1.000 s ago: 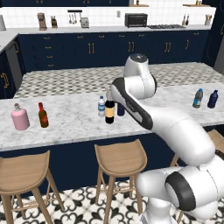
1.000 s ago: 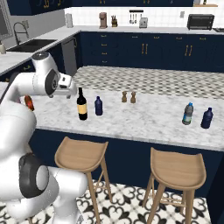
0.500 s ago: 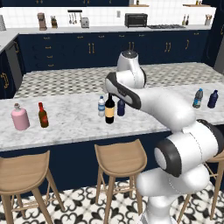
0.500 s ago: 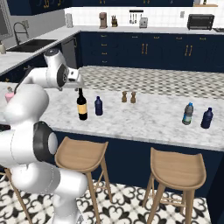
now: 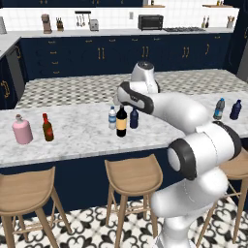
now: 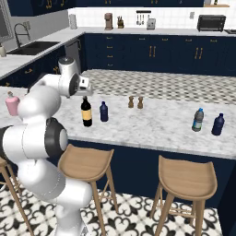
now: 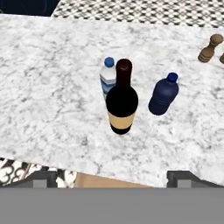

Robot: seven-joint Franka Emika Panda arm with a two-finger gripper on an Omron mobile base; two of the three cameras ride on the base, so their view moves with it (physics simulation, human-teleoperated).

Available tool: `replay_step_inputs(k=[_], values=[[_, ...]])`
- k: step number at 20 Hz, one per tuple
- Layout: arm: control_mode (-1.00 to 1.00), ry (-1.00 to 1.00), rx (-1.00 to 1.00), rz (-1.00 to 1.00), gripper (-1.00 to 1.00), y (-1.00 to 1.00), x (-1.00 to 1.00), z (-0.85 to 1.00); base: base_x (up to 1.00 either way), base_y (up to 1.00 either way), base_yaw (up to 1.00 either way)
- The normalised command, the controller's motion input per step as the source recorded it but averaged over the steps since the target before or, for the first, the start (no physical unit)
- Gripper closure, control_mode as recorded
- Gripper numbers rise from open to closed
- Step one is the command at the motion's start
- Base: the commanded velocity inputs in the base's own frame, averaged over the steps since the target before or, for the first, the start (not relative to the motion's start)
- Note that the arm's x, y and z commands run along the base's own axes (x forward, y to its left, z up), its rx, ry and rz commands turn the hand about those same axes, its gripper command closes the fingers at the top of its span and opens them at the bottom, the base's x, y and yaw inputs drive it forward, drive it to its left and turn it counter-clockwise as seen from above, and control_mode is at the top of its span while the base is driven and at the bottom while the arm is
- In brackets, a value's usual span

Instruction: Move the plastic bottles in the middle to the plastics group, and the glass bottles in the middle to the glass group.

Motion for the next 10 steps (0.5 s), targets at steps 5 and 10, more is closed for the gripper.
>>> replay_step_inputs(k=[5, 10], values=[[-1.00, -0.06, -0.01, 0.02, -1.00, 0.00, 0.46, -0.09, 0.00, 0.00, 0.00], [-1.00, 0.00, -0.03, 0.00, -1.00, 0.00, 0.05, -0.06, 0.00, 0.00, 0.00]])
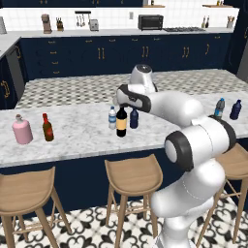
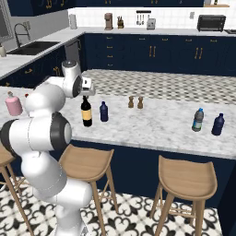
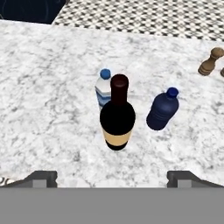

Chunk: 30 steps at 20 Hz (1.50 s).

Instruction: Move the plastic bottles in the middle to the plastics group, and the glass bottles in the middle to the glass group.

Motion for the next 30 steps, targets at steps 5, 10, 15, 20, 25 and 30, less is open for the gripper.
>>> replay_step_inputs(k=[5, 10, 15, 20, 25, 30], values=[[-1.00, 0.01, -0.05, 0.00, -1.00, 0.00, 0.06, -0.30, 0.00, 0.00, 0.00], [-1.00, 0.00, 0.00, 0.00, -1.00, 0.00, 0.25, -0.46, 0.00, 0.00, 0.00], [-1.00, 0.00, 0.00, 0.00, -1.00, 0.01, 0.21, -0.05, 0.00, 0.00, 0.00], [-1.00, 0.00, -0.02, 0.00, -1.00, 0.07, 0.20, -0.06, 0.00, 0.00, 0.00], [-1.00, 0.00, 0.00, 0.00, -1.00, 0.09, 0.24, -0.19, 0.00, 0.00, 0.00], [-1.00, 0.00, 0.00, 0.00, -1.00, 0.00, 0.10, -0.13, 0.00, 0.00, 0.00]])
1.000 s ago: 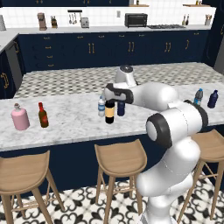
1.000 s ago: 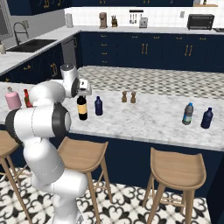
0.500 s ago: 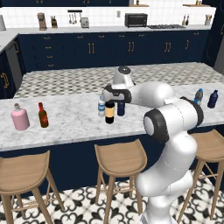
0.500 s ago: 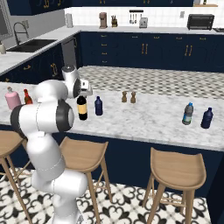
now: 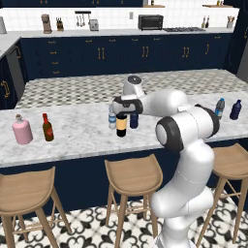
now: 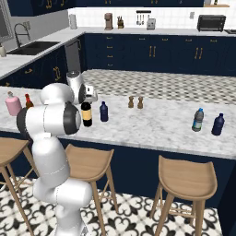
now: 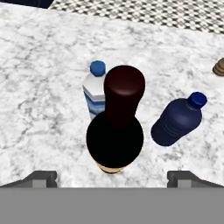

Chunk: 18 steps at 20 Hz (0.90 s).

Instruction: Move the plastic bottles in the middle to the plastics group, and the glass bottles in the middle to the glass group.

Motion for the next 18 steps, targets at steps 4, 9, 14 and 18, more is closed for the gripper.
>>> replay_step_inputs(k=[4, 9, 14, 18], values=[[-1.00, 0.00, 0.00, 0.00, -1.00, 0.00, 0.07, -0.18, 0.00, 0.00, 0.00], [-1.00, 0.00, 0.00, 0.00, -1.00, 0.00, 0.15, -0.21, 0.00, 0.00, 0.00], [-1.00, 0.00, 0.00, 0.00, -1.00, 0.00, 0.08, -0.17, 0.00, 0.00, 0.00], [-1.00, 0.00, 0.00, 0.00, -1.00, 0.00, 0.05, -0.06, 0.00, 0.00, 0.00]])
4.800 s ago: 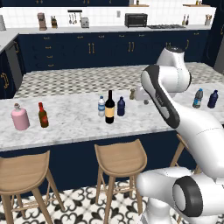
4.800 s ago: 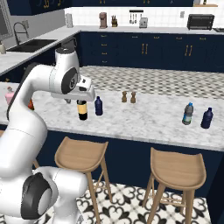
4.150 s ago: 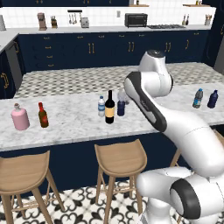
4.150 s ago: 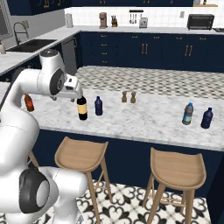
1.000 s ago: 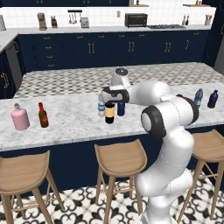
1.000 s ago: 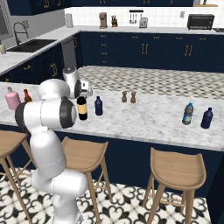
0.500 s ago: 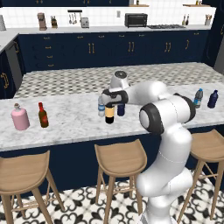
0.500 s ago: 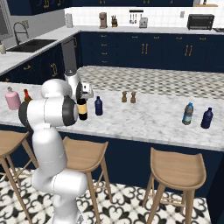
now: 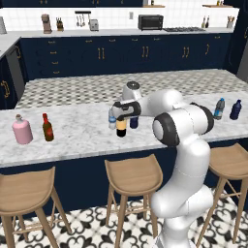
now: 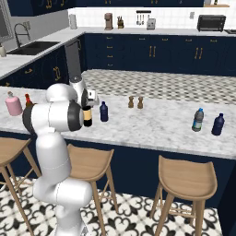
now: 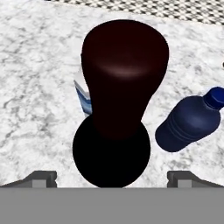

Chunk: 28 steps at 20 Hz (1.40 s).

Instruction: Move the plastic bottles in the middle to the plastics group, and the glass bottles in the middle to the glass group.

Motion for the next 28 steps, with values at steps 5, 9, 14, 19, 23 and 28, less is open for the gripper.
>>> replay_step_inputs(k=[5, 9, 14, 19, 23, 28], values=[[-1.00, 0.00, 0.00, 0.00, -1.00, 0.00, 0.01, -0.09, 0.00, 0.00, 0.00], [-1.00, 0.00, 0.00, 0.00, -1.00, 0.00, 0.06, -0.10, 0.00, 0.00, 0.00], [-1.00, 0.00, 0.00, 0.00, -1.00, 0.00, 0.02, -0.11, 0.00, 0.00, 0.00], [-1.00, 0.00, 0.00, 0.00, -1.00, 0.00, 0.01, -0.02, 0.00, 0.00, 0.00], [-1.00, -0.02, 0.00, 0.00, -1.00, 0.04, 0.03, 0.00, 0.00, 0.00, 0.00], [-1.00, -0.03, 0.00, 0.00, -1.00, 0.05, 0.05, 0.00, 0.00, 0.00, 0.00]])
